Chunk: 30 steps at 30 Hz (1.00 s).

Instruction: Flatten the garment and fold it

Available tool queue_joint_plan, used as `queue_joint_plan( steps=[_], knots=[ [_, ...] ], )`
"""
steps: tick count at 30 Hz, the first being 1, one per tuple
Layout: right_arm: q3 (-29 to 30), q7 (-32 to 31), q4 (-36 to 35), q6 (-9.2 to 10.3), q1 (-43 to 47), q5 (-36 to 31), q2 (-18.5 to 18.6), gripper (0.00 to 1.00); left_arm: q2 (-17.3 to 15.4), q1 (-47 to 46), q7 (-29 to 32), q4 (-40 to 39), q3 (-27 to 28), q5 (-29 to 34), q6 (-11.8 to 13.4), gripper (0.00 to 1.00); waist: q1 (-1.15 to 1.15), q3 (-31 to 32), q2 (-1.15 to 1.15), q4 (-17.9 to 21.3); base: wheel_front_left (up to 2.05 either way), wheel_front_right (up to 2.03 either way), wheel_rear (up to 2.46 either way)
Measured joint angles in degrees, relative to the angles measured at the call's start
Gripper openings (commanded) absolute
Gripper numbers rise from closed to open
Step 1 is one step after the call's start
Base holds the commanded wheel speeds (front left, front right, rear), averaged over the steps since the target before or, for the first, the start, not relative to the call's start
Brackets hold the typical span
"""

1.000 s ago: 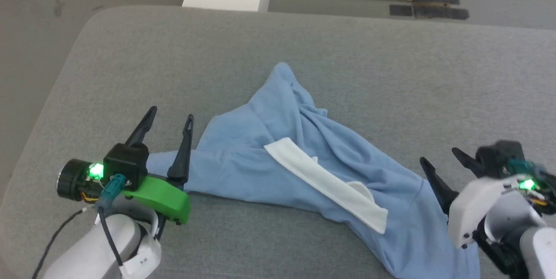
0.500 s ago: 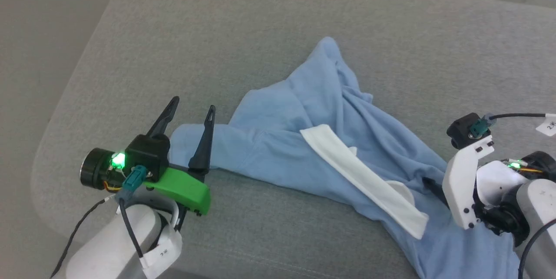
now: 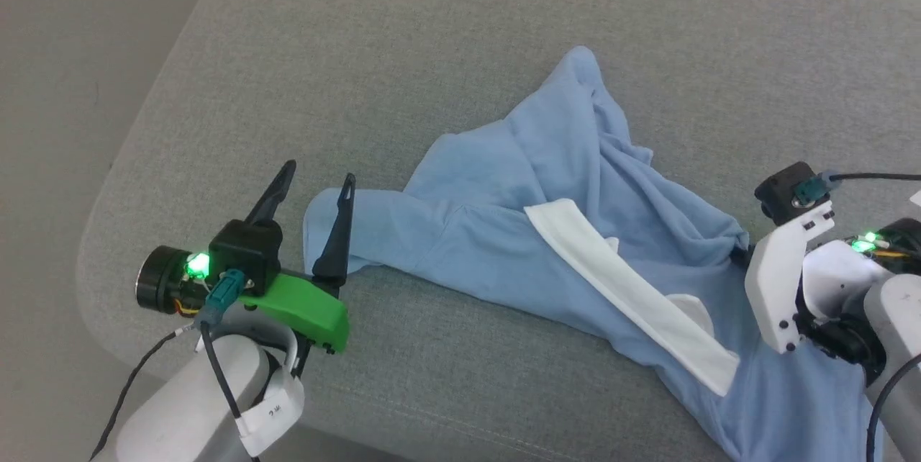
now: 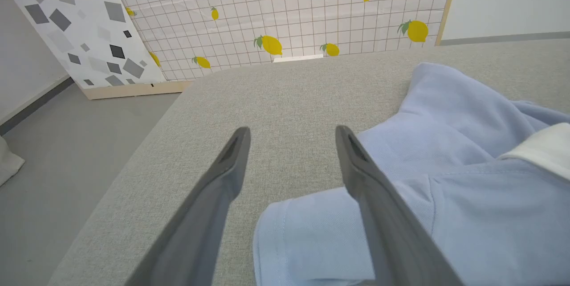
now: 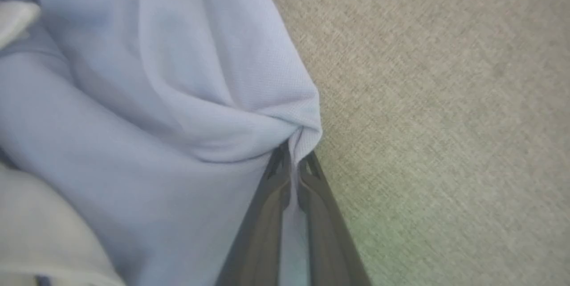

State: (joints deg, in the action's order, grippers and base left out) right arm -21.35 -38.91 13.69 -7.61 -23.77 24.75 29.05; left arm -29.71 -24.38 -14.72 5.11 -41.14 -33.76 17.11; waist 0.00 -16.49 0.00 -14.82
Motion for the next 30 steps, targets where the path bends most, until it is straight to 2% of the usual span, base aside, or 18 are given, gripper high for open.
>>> queue_joint_plan(
  steps=[4, 9, 13, 16, 17, 18, 19, 23, 30],
  knots=[
    [2.59, 5.35, 2.43, 0.01, -3.89, -0.8, 0.22, 0.0, 0.1, 0.24, 0.0, 0.8, 0.04, -0.24, -0.47, 1.0, 0.0, 1.52, 0.0, 1.29, 0.0, 0.0, 0.0],
    [8.11, 9.85, 6.36, 0.01, -10.83, -3.34, 3.52, 0.0, 0.47, 0.23, 0.0, 0.91, 0.08, -0.56, -0.49, 1.0, 0.0, 3.2, 0.0, 3.14, 0.0, 0.0, 0.0],
    [11.89, 11.8, 11.83, 0.02, -13.96, -6.35, 6.24, 0.0, 0.73, 0.21, 0.0, 0.73, 0.2, -0.6, -0.48, 1.0, 0.0, 3.27, 0.0, 3.86, 0.0, 0.0, 0.0],
    [12.46, 12.26, 16.27, 0.02, -14.3, -7.71, 6.98, 0.0, 0.82, 0.21, 0.0, 0.52, 0.31, -0.59, -0.48, 1.0, 0.0, 2.56, 0.0, 3.73, 0.0, 0.0, 0.0],
    [12.32, 12.63, 17.39, 0.02, -14.29, -8.03, 6.95, 0.16, 0.86, 0.21, 0.0, 0.51, 0.32, -0.59, -0.48, 1.0, 0.0, 2.32, 0.0, 3.62, 0.0, 0.0, 0.0],
    [12.01, 13.48, 18.64, 0.02, -14.29, -8.77, 6.97, 0.93, 0.89, 0.21, 0.0, 0.51, 0.35, -0.59, -0.49, 1.0, 0.0, 2.01, 0.0, 3.47, 0.0, 0.0, 0.0],
    [11.9, 14.55, 19.76, 0.02, -14.28, -9.53, 6.91, 1.0, 0.91, 0.21, 0.0, 0.52, 0.38, -0.59, -0.49, 1.0, 0.0, 1.73, 0.0, 3.32, 0.0, 0.0, 0.0],
    [12.11, 19.41, 23.29, 0.02, -14.34, -10.46, 6.23, 1.0, 0.97, 0.21, 0.0, 0.56, 0.51, -0.59, -0.49, 1.0, 0.0, 1.09, 0.0, 2.77, 0.0, 0.0, 0.0],
    [9.89, 30.04, 23.52, 0.01, -16.4, -9.69, 4.19, 1.0, 0.85, 0.27, 0.0, 1.19, 0.99, -0.89, -0.91, 1.0, 0.0, 2.37, 0.0, 3.7, 0.0, 0.0, 0.0]
  ],
)
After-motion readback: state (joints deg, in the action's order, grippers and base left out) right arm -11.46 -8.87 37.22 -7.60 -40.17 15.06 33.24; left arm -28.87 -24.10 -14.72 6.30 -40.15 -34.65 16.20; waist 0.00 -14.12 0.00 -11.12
